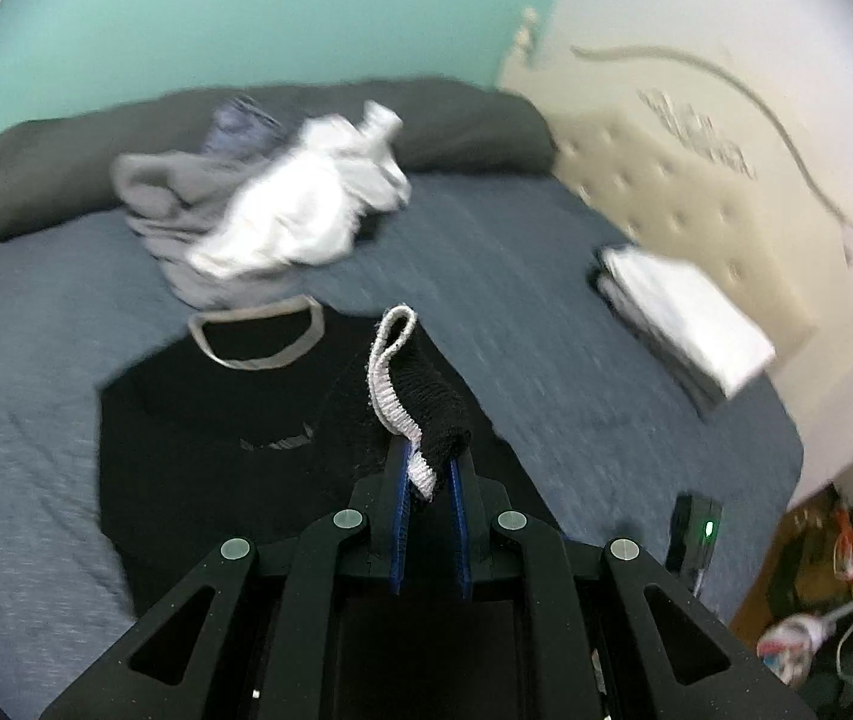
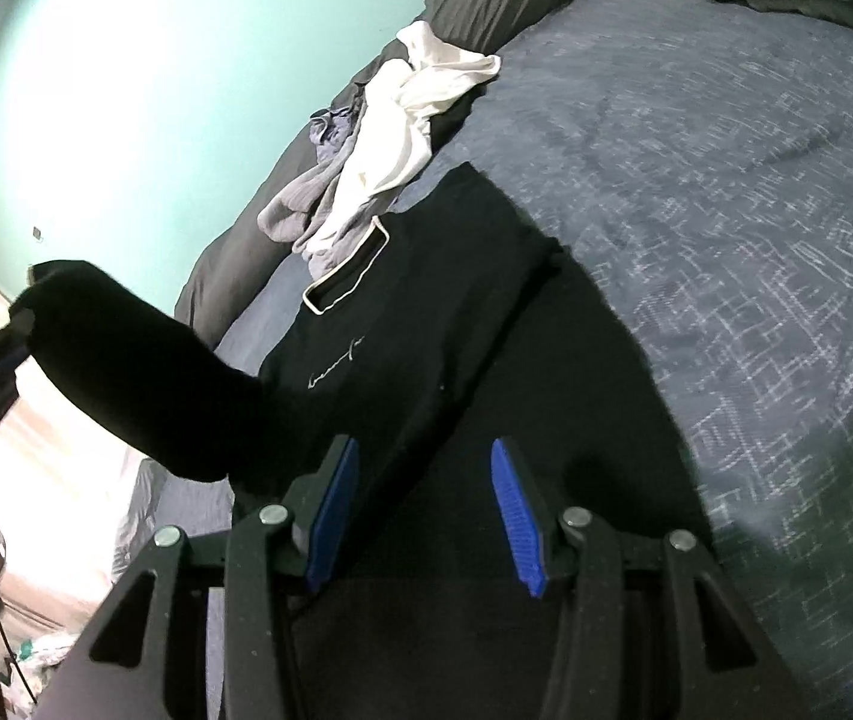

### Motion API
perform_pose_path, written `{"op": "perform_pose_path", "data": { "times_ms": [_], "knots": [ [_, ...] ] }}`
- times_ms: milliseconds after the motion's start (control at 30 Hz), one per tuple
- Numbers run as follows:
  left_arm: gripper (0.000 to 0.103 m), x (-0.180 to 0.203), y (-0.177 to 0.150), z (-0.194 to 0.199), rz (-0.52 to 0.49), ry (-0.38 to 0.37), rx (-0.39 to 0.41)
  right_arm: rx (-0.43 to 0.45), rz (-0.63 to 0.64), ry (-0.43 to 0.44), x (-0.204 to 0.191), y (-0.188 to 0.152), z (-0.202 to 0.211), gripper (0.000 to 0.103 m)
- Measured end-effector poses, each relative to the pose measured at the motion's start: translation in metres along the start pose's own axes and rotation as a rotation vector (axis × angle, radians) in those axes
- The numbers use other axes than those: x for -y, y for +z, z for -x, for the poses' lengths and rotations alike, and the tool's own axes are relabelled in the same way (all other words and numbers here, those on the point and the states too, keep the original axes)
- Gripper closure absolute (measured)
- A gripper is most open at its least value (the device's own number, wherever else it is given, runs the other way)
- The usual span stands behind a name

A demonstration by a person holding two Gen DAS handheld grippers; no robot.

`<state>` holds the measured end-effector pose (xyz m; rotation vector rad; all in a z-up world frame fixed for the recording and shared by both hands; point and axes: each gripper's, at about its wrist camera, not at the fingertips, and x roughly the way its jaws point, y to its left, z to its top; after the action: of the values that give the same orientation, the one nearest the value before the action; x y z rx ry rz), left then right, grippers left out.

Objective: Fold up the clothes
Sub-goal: 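Fold the held sleeve across the sweater body and open the left gripper, then grasp the white drawstring cord on the sweater with the right gripper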

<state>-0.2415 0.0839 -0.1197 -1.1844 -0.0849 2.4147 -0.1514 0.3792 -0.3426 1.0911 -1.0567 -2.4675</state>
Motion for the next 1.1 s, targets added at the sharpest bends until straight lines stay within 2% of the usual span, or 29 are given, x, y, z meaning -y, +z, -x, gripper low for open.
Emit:
{"op": "perform_pose_path", "data": {
  "times_ms": [167,300,367,433,533,700,867,967,1100],
  "knots": [
    [0.090,0.015,-0.035,-0.058,0.015,-0.015,-0.101,-0.009,-0.026,0.006,0.009,0.003,0.000,0.056],
    [0.085,0.015,-0.057,-0.081,0.047,-0.025,-0.159,-0.017,-0.033,0.005,0.011,0.004,-0.002,0.056],
    [0.076,0.014,-0.064,-0.085,0.043,-0.030,-0.174,-0.028,-0.039,0.006,0.013,0.004,-0.005,0.056],
    [0.057,0.007,-0.065,-0.081,0.055,-0.037,-0.167,-0.040,-0.039,0.005,0.013,0.003,-0.008,0.056],
    [0.050,-0.008,-0.067,-0.072,0.093,-0.037,-0.154,-0.055,-0.036,0.010,0.012,0.004,-0.012,0.056],
    [0.050,-0.036,-0.076,-0.056,0.108,0.009,-0.152,-0.075,-0.038,0.003,0.013,0.003,-0.018,0.054],
    [0.050,-0.073,-0.096,-0.050,0.132,0.103,-0.174,-0.077,-0.059,-0.032,0.021,0.006,-0.018,0.052],
    [0.050,-0.097,-0.110,-0.050,0.169,0.134,-0.187,-0.091,-0.074,-0.056,0.027,0.007,-0.022,0.045],
    [0.050,-0.120,-0.129,-0.054,0.208,0.162,-0.213,-0.123,-0.051,-0.083,0.025,0.008,-0.030,0.045]
  ]
}}
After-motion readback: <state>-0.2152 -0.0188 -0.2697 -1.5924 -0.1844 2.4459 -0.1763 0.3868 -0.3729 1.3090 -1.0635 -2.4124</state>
